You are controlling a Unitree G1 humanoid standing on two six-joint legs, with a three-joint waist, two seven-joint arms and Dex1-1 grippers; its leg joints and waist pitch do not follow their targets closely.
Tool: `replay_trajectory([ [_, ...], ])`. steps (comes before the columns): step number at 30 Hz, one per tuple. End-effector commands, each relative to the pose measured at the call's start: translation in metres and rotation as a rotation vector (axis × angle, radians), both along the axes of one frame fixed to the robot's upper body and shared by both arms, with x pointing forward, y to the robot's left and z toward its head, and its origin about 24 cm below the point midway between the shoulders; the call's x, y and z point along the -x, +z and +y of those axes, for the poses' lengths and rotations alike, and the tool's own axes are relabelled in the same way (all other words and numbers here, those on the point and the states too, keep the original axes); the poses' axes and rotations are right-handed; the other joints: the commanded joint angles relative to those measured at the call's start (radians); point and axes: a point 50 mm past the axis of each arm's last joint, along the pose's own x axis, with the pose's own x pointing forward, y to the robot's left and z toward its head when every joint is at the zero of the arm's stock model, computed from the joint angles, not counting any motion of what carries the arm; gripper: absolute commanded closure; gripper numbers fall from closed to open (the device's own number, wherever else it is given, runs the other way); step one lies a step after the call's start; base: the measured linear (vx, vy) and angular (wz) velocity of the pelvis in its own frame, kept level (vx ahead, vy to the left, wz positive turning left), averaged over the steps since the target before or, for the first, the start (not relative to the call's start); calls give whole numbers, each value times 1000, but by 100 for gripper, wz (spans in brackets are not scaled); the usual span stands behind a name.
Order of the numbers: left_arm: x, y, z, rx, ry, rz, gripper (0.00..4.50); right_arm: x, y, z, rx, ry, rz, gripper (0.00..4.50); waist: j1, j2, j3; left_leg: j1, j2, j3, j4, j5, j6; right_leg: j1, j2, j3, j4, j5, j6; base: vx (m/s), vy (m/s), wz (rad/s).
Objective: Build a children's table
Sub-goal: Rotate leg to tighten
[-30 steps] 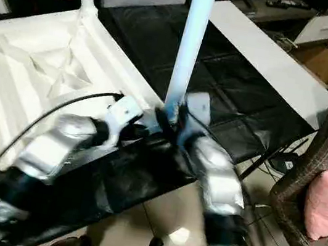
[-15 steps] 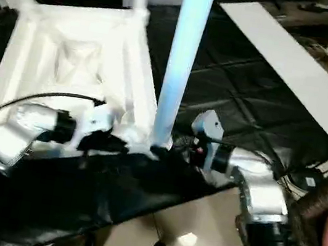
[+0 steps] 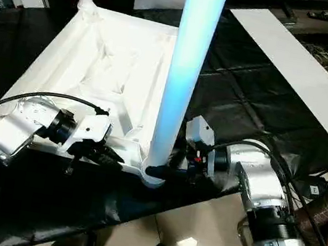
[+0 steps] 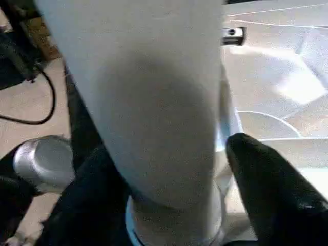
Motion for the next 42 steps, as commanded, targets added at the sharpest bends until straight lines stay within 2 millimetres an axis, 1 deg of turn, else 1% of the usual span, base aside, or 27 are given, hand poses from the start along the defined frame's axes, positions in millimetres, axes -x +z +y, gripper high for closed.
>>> replay_trajectory([
  [1, 4, 0, -12, -16, -122, 12, 450, -1, 2, -2, 4, 43, -2, 161, -8, -10, -84, 19, 57, -9, -63, -214, 79, 53, -68, 59, -61, -380, -203, 0, 0, 0],
  [5, 3, -1, -11, -20, -127, 11, 450, 1, 1, 0, 3, 68, 17, 184, -6, -12, -88, 16, 57, -9, -61, -193, 85, 56, -66, 58, -55, -352, -208, 0, 0, 0],
  [6, 3, -1, -11, -21, -127, 11, 450, 1, 1, 0, 3, 73, 23, 194, -6, -12, -88, 16, 58, -10, -61, -191, 86, 56, -66, 58, -55, -351, -208, 0, 0, 0],
  [7, 3, -2, -11, -23, -126, 13, 450, 2, 0, 0, 3, 81, 33, 221, -5, -14, -89, 16, 57, -10, -61, -189, 88, 56, -66, 58, -54, -352, -208, 0, 0, 0],
  [13, 5, -3, -8, -14, -117, 36, 450, 6, -3, 2, -15, 101, 89, 244, -3, -11, -92, 16, 58, -10, -59, -176, 91, 57, -66, 57, -51, -336, -216, 0, 0, 0],
  [17, 7, -3, -8, 9, -102, 53, 450, 9, -3, 4, -38, 95, 128, 246, -2, -11, -93, 16, 59, -10, -59, -178, 86, 58, -66, 57, -50, -334, -217, 0, 0, 0],
  [19, 7, -3, -8, 29, -83, 61, 450, 9, -4, 6, -48, 73, 140, 246, -3, -11, -93, 16, 59, -10, -59, -178, 83, 58, -66, 57, -49, -336, -217, 0, 0, 0],
  [20, 7, -3, -8, 41, -58, 60, 450, 9, -4, 10, -60, 36, 145, 246, -3, -7, -92, 14, 60, -10, -60, -184, 78, 57, -66, 57, -50, -341, -214, 0, 0, 0],
  [21, 7, -3, -8, 60, -11, 58, 450, 7, -7, 16, -68, -26, 151, 246, -5, -9, -92, 15, 59, -11, -61, -187, 73, 57, -66, 58, -50, -348, -212, 0, 0, 0],
  [22, 7, -3, -10, 71, 45, 58, 450, 5, -10, 23, -67, -100, 145, 246, -7, -9, -88, 15, 59, -12, -63, -203, 60, 55, -67, 58, -52, -376, -204, 0, 0, 0],
  [23, 7, -3, -10, 72, 68, 59, 450, 4, -11, 25, -68, -125, 143, 246, -10, -10, -84, 16, 55, -14, -65, -236, 50, 54, -68, 56, -63, -445, -184, 0, 0, 0],
  [24, 7, -3, -11, 73, 97, 60, 450, 3, -12, 28, -69, -157, 141, 246, -11, -9, -85, 18, 57, -16, -66, -244, 39, 55, -69, 57, -61, -459, -179, 0, 0, 0],
  [25, 6, -3, -13, 88, 138, 61, 450, 1, -14, 33, -72, -207, 143, 246, -13, -11, -82, 17, 54, -17, -68, -254, 36, 54, -69, 56, -67, -488, -169, 0, 0, 0],
  [26, 4, -2, -19, 126, 234, 67, 450, -2, -17, 43, -83, -311, 153, 246, -20, -14, -76, 17, 52, -20, -70, -277, 22, 53, -70, 55, -73, -546, -145, -52, -3, -9],
  [28, 3, -1, -28, 159, 308, 65, 450, -4, -20, 52, -88, -396, 158, 246, -42, -13, -70, 15, 47, -29, -72, -320, -11, 54, -72, 46, -84, -653, -102, 0, 0, 0],
  [29, 2, -1, -34, 180, 354, 62, 450, -5, -21, 59, -93, -450, 166, 246, -51, -15, -69, 12, 47, -31, -73, -328, -18, 54, -71, 44, -86, -665, -91, 0, 0, 0],
  [30, 1, -1, -43, 203, 414, 58, 450, -7, -22, 67, -100, -521, 179, 246, -64, -19, -69, 6, 43, -35, -72, -338, -22, 59, -71, 40, -90, -690, -69, 0, 0, 0],
  [31, 1, -1, -44, 207, 423, 57, 450, -7, -22, 68, -101, -531, 181, 246, -71, -15, -67, 11, 41, -36, -71, -355, -24, 53, -71, 36, -102, -721, -54, 0, 0, 0],
  [32, 1, -1, -44, 207, 423, 57, 450, -7, -22, 68, -101, -531, 181, 246, -73, -17, -68, 15, 36, -36, -66, -361, -18, 50, -72, 34, -108, -736, -44, 0, 0, 0],
  [33, 0, -2, -56, 230, 496, 49, 450, -11, -24, 79, -117, -631, 203, 246, -80, -16, -70, 18, 38, -34, -65, -346, -8, 48, -73, 39, -107, -706, -53, 0, 0, 0],
  [35, -4, -3, -66, 244, 578, 30, 450, -14, -23, 88, -133, -716, 208, 246, -84, -11, -67, 22, 37, -35, -66, -358, -2, 42, -66, 33, -113, -698, -53, 0, 0, 0],
  [36, -4, -3, -66, 244, 578, 30, 450, -14, -23, 88, -133, -716, 208, 246, -86, -13, -67, 27, 33, -34, -65, -368, 4, 41, -64, 30, -118, -703, -48, 0, 0, 0],
  [37, -5, -4, -70, 247, 604, 23, 450, -15, -23, 92, -141, -744, 212, 246, -86, -12, -67, 30, 34, -32, -66, -377, 13, 39, -63, 31, -120, -697, -45, 0, 0, 0],
  [38, -8, -4, -76, 258, 658, 4, 450, -17, -22, 97, -143, -800, 203, 246, -88, -6, -64, 29, 36, -34, -69, -395, 12, 38, -61, 29, -119, -691, -45, 0, 0, 0],
  [39, -8, -4, -76, 258, 658, 4, 450, -17, -22, 97, -143, -800, 203, 246, -91, -8, -61, 30, 38, -34, -71, -407, 9, 35, -59, 29, -123, -693, -43, 0, 0, 0],
  [40, -10, -4, -79, 256, 679, -10, 450, -18, -22, 100, -141, -836, 193, 246, -91, -9, -66, 34, 36, -35, -69, -423, 7, 36, -59, 26, -124, -695, -38, 0, 0, 0],
  [42, -12, -4, -85, 249, 720, -37, 450, -19, -20, 107, -153, -890, 184, 246, -92, -3, -62, 32, 37, -39, -74, -440, 2, 36, -59, 24, -125, -686, -35, 0, 0, 0],
])
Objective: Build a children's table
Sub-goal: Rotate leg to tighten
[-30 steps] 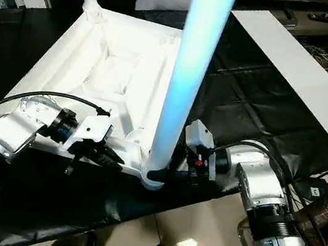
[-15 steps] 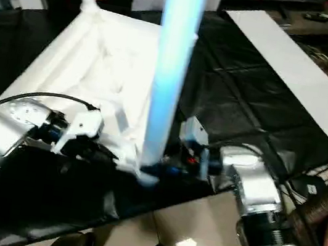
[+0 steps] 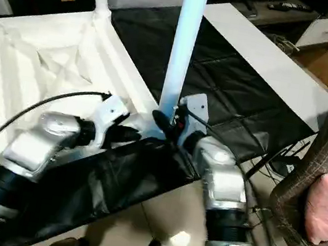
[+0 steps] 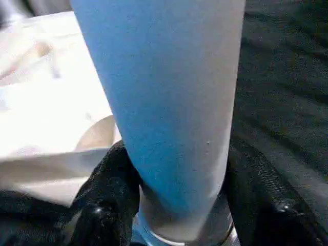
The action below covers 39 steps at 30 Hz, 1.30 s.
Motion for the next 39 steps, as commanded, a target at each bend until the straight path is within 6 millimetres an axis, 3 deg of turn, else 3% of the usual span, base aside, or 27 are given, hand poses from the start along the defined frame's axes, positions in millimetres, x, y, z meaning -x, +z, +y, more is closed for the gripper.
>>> replay_trajectory([
  [1, 2, 10, -38, 61, -59, -40, 450, 15, -9, 55, -71, 186, 78, 212, -2, 1, -57, 21, 40, -34, -75, -452, 6, 30, -60, 29, -105, -678, -42, 0, 0, 0],
  [5, 2, 9, -37, 15, -43, -53, 450, 16, -6, 56, -66, 128, 49, 168, -2, 4, -58, 21, 43, -35, -83, -470, 8, 32, -62, 33, -105, -626, -47, 0, 0, 0],
  [9, 6, 8, -20, -14, -109, -51, 450, 17, -4, 30, -44, 142, -26, 133, 1, 3, -62, 17, 47, -33, -87, -440, 17, 36, -65, 43, -95, -557, -71, 0, 0, 0],
  [12, 10, 7, -12, -23, -164, -52, 450, 19, -1, 15, -38, 185, -63, 98, 6, 0, -70, 4, 48, -24, -85, -343, 39, 46, -66, 55, -74, -420, -125, 0, 0, 0],
  [14, 12, 6, -5, -35, -198, -43, 450, 21, 1, 4, -34, 225, -87, 91, 10, -1, -73, 5, 48, -17, -78, -298, 57, 43, -64, 62, -65, -358, -153, 0, 0, 0],
  [15, 13, 5, -1, -42, -214, -37, 450, 22, 2, -1, -31, 247, -100, 84, 14, -3, -76, 4, 46, -12, -75, -269, 73, 48, -63, 63, -61, -332, -163, 0, 0, 0],
  [17, 16, 5, 5, -47, -260, -38, 450, 25, 4, -11, -22, 292, -119, 74, 19, -3, -75, 5, 46, -10, -71, -252, 90, 45, -63, 62, -62, -350, -173, 17, -27, 2],
  [18, 19, 5, 10, -55, -314, -40, 450, 27, 5, -20, -16, 336, -130, 54, 25, -4, -77, -1, 43, -10, -69, -228, 98, 52, -63, 61, -61, -358, -168, 35, -54, 4],
  [23, 25, 4, 31, -113, -462, 3, 450, 34, 10, -46, -4, 495, -149, 10, 43, -2, -81, 3, 48, -5, -64, -180, 113, 48, -56, 63, -44, -277, -198, 6, -11, 0],
  [24, 26, 5, 35, -118, -514, 9, 450, 35, 11, -51, -3, 543, -146, 5, 45, -2, -77, 2, 50, -4, -66, -181, 110, 46, -56, 62, -45, -279, -206, 0, 0, 0],
  [30, 27, 11, 44, -109, -653, 49, 450, 37, 17, -62, 27, 713, -140, 2, 54, 2, -77, 10, 53, -6, -67, -228, 94, 42, -56, 63, -44, -299, -223, 0, 0, 0],
  [33, 26, 16, 45, -107, -759, 73, 450, 41, 16, -65, 81, 880, -112, 2, 62, 3, -78, 14, 54, -4, -65, -240, 87, 40, -58, 64, -45, -316, -223, 0, 0, 0],
  [34, 26, 16, 45, -106, -763, 73, 450, 41, 16, -65, 83, 886, -110, 28, 66, 3, -79, 15, 54, -2, -63, -237, 90, 40, -58, 64, -44, -309, -229, 0, 0, 0],
  [37, 24, 16, 45, -121, -808, 92, 450, 41, 16, -65, 97, 945, -87, 39, 70, 2, -80, 7, 57, -3, -62, -220, 93, 44, -60, 63, -39, -298, -233, 0, 0, 0],
  [39, 23, 16, 45, -132, -836, 103, 450, 41, 15, -64, 112, 995, -66, 70, 75, 1, -81, 6, 55, -4, -61, -215, 96, 44, -59, 61, -40, -309, -228, 0, 0, 0],
])
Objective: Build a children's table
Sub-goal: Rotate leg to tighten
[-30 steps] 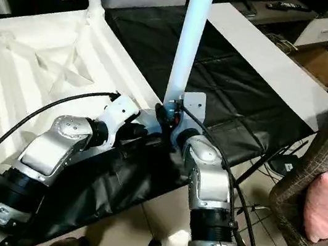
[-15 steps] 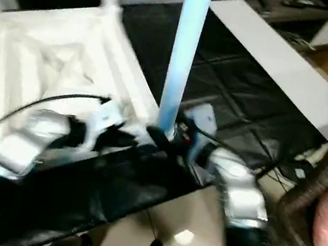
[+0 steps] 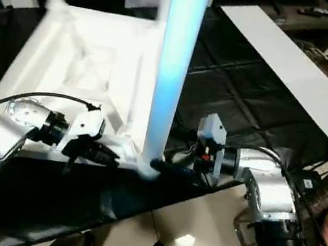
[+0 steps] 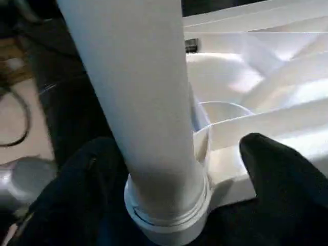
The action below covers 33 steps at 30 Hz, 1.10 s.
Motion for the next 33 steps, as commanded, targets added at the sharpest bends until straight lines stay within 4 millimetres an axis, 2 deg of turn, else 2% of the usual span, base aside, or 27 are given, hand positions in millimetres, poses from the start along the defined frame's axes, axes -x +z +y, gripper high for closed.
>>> replay_trajectory([
  [1, 5, 3, -12, 1, -131, 14, 450, 0, 2, -1, 25, 49, -1, 70, -5, 1, -82, 22, 56, -9, -62, -210, 92, 62, -62, 56, -54, -328, -213, 0, 0, 0],
  [5, 2, 1, -11, -22, -145, 10, 450, -2, 0, 2, 49, 100, -5, 103, 1, -2, -82, 21, 56, -8, -61, -200, 91, 60, -62, 56, -52, -330, -212, 0, 0, 0],
  [10, 0, 0, -11, -29, -150, 6, 450, -5, -2, 8, 54, 135, -7, 141, 1, -8, -78, 19, 55, -10, -61, -219, 82, 60, -66, 55, -58, -396, -191, 0, 0, 0],
  [14, -1, -1, -12, -29, -150, 4, 450, -5, -3, 11, 53, 162, 1, 178, 2, -6, -77, 22, 57, -10, -63, -233, 77, 57, -64, 56, -58, -406, -191, 0, 0, 0],
  [17, -1, -1, -12, -30, -153, 3, 450, -4, -5, 13, 57, 189, 14, 192, 2, -6, -77, 20, 58, -11, -63, -234, 77, 58, -64, 57, -56, -403, -191, 0, 0, 0],
  [19, -1, -2, -12, -32, -155, 3, 450, -4, -5, 13, 57, 199, 19, 221, 1, -7, -77, 20, 57, -11, -63, -234, 76, 58, -65, 57, -57, -405, -191, 0, 0, 0],
  [25, -1, -3, -11, -34, -156, 9, 450, -1, -7, 14, 48, 227, 53, 247, 3, -4, -79, 20, 58, -11, -63, -231, 75, 59, -64, 57, -53, -386, -199, 0, 0, 0],
  [30, -1, -2, -10, -12, -48, -6, 450, 5, -7, 21, -39, 161, 136, 251, 7, 0, -80, 20, 58, -12, -63, -229, 73, 60, -64, 57, -52, -376, -204, 0, 0, 0],
  [32, 0, -2, -12, 7, 17, -7, 450, 6, -9, 27, -61, 101, 142, 251, 5, -2, -79, 21, 64, -13, -67, -230, 60, 61, -65, 60, -50, -372, -202, 0, 0, 0],
  [33, 1, -1, -16, 40, 103, -4, 450, 8, -12, 36, -80, 31, 138, 251, 1, -1, -76, 18, 63, -14, -69, -240, 49, 60, -65, 61, -49, -383, -200, 0, 0, 0],
])
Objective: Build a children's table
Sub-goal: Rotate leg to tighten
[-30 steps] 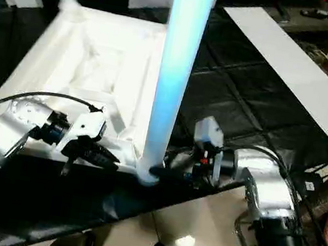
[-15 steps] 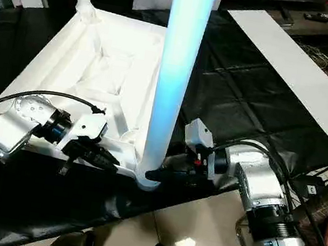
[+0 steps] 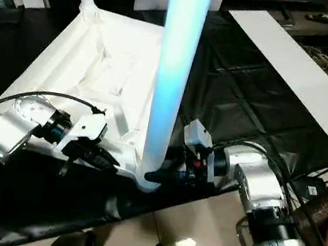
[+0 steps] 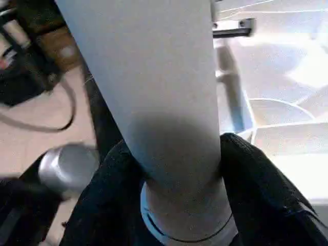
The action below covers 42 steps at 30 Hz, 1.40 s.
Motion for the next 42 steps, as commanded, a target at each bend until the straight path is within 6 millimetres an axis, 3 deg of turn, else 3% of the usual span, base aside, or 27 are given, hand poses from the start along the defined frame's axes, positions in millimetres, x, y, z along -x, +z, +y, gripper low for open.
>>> replay_trajectory([
  [1, 0, 1, -17, 53, 118, -12, 450, 5, -3, 24, -73, -66, 37, 251, -10, -3, -74, 17, 58, -14, -73, -256, 49, 58, -64, 59, -67, -410, -201, 0, 0, 0],
  [4, 4, 0, -28, 100, 203, -5, 450, 5, -11, 39, -56, -199, 43, 251, -36, -13, -63, 13, 45, -25, -77, -322, 12, 58, -67, 47, -94, -636, -108, 0, 0, 0],
  [5, 4, -1, -34, 120, 246, -7, 450, 4, -14, 45, -51, -247, 50, 251, -41, -10, -62, 13, 44, -28, -75, -334, 6, 58, -69, 44, -96, -667, -95, 0, 0, 0],
  [6, 3, -3, -40, 140, 295, -6, 450, 4, -16, 52, -49, -288, 53, 251, -57, -15, -59, 9, 41, -30, -74, -350, -2, 55, -68, 40, -105, -716, -68, 0, 0, 0],
  [7, 3, -4, -44, 153, 327, -5, 450, 4, -18, 56, -47, -312, 53, 251, -66, -13, -57, 13, 36, -33, -70, -375, -10, 51, -70, 30, -120, -789, -32, 0, 0, 0],
  [9, 2, -5, -48, 161, 358, -6, 450, 3, -19, 61, -50, -346, 62, 251, -79, -11, -56, 18, 31, -38, -66, -398, -5, 53, -71, 19, -135, -816, -4, -24, 11, -10],
  [11, -3, -6, -60, 176, 453, -27, 450, 0, -20, 73, -53, -449, 77, 252, -93, 0, -49, 32, 36, -44, -71, -461, -4, 50, -62, -3, -154, -812, 8, 0, 0, 0],
  [12, -5, -6, -66, 181, 499, -33, 450, -1, -21, 78, -52, -502, 84, 252, -104, 8, -47, 44, 43, -54, -75, -534, -14, 55, -57, -30, -166, -794, 12, 0, 0, 0],
  [13, -8, -5, -74, 186, 550, -48, 450, -5, -22, 84, -50, -590, 93, 252, -116, 25, -38, 43, 66, -68, -102, -651, -25, 73, -43, -55, -159, -719, 10, 0, 0, 0],
  [14, -10, -5, -80, 183, 588, -61, 450, -8, -23, 90, -47, -664, 101, 252, -116, 38, -34, 23, 91, -79, -136, -746, -39, 99, -33, -54, -104, -620, -8, -85, 32, -3],
  [15, -15, -5, -86, 172, 634, -94, 450, -14, -24, 95, -36, -756, 97, 253, -78, 36, -34, -35, 124, -73, -202, -861, -46, 133, -16, 0, 88, -277, -43, -85, 32, -3],
  [16, -16, -5, -88, 165, 644, -107, 450, -16, -24, 97, -31, -790, 94, 253, -73, 22, -34, 27, 87, -22, -207, -845, -54, 71, -6, 36, 81, -315, -57, -63, -22, 8],
  [17, -19, -5, -91, 143, 659, -133, 450, -19, -24, 100, -19, -859, 87, 253, -98, -40, -64, 58, 45, -38, -111, -695, -35, 50, -41, 78, -5, -542, -17, 0, 0, 0],
  [18, -19, -6, -92, 131, 661, -145, 450, -21, -24, 100, -12, -895, 88, 253, -78, -59, -51, 83, -36, -22, 50, -314, -25, -11, -98, 62, -166, -1126, 98, 12, -71, 1],
  [19, -23, -6, -92, 104, 661, -176, 450, -24, -21, 101, -65, -943, 123, 253, -72, -45, -45, 29, -30, -48, 52, -134, 7, 41, -146, 90, -161, -1174, 81, 55, -42, -27],
  [20, -23, -6, -91, 97, 661, -184, 450, -25, -20, 101, -75, -945, 116, 219, -60, -13, -58, -15, 12, -71, -38, -139, -17, 90, -118, 76, -97, -905, 22, 55, -42, -27],
  [21, -24, -7, -91, 95, 661, -185, 450, -25, -20, 100, -77, -945, 114, 199, -61, -8, -63, -8, 22, -73, -62, -185, -22, 75, -79, 61, -86, -762, -3, 76, 2, -27],
  [22, -24, -7, -88, 87, 649, -185, 450, -26, -17, 97, -86, -933, 76, 185, -72, 4, -78, 11, 42, -75, -68, -220, -32, 70, -52, 58, -55, -449, -79, 0, 0, 0],
  [24, -23, -7, -87, 85, 649, -183, 450, -26, -17, 95, -84, -934, 63, 177, -81, 6, -80, 8, 48, -70, -78, -199, -13, 82, -44, 56, -35, -173, -178, 0, 0, 0],
  [25, -22, -8, -86, 80, 644, -182, 450, -26, -17, 92, -81, -941, 53, 177, -85, 0, -73, 14, 43, -60, -78, -292, 3, 76, -47, 56, -53, -268, -189, 0, 0, 0],
  [26, -21, -10, -80, 70, 636, -170, 450, -26, -17, 83, -84, -933, 25, 150, -85, 0, -72, 15, 39, -57, -76, -325, 5, 75, -53, 58, -59, -326, -189, 0, 0, 0],
  [27, -21, -11, -78, 68, 634, -166, 450, -26, -17, 80, -85, -930, 15, 143, -83, 1, -69, 13, 37, -55, -76, -354, 9, 73, -60, 59, -70, -418, -173, 0, 0, 0],
  [29, -20, -11, -75, 62, 611, -164, 450, -27, -17, 72, -78, -916, -10, 140, -80, 0, -67, 14, 39, -55, -76, -360, 8, 68, -63, 60, -79, -475, -153, 0, 0, 0],
  [31, -18, -14, -62, 37, 571, -150, 450, -26, -16, 52, -71, -862, -76, 114, -74, 0, -69, 11, 40, -52, -76, -331, 14, 72, -64, 60, -78, -464, -139, 0, 0, 0],
  [32, -18, -14, -62, 37, 571, -150, 450, -26, -16, 52, -71, -862, -76, 104, -74, 0, -69, 11, 40, -52, -76, -331, 14, 72, -64, 60, -78, -464, -139, 0, 0, 0],
  [36, -14, -16, -44, -12, 496, -139, 450, -23, -9, 25, -72, -737, -157, 70, -68, -1, -72, 8, 45, -36, -74, -251, 47, 75, -60, 62, -70, -373, -174, 0, 0, 0],
  [42, -6, -12, -12, -90, 296, -130, 450, -14, 0, -6, -44, -491, -177, 21, -56, 0, -77, 13, 49, -31, -69, -187, 80, 79, -57, 62, -52, -251, -231, 0, 0, 0],
])
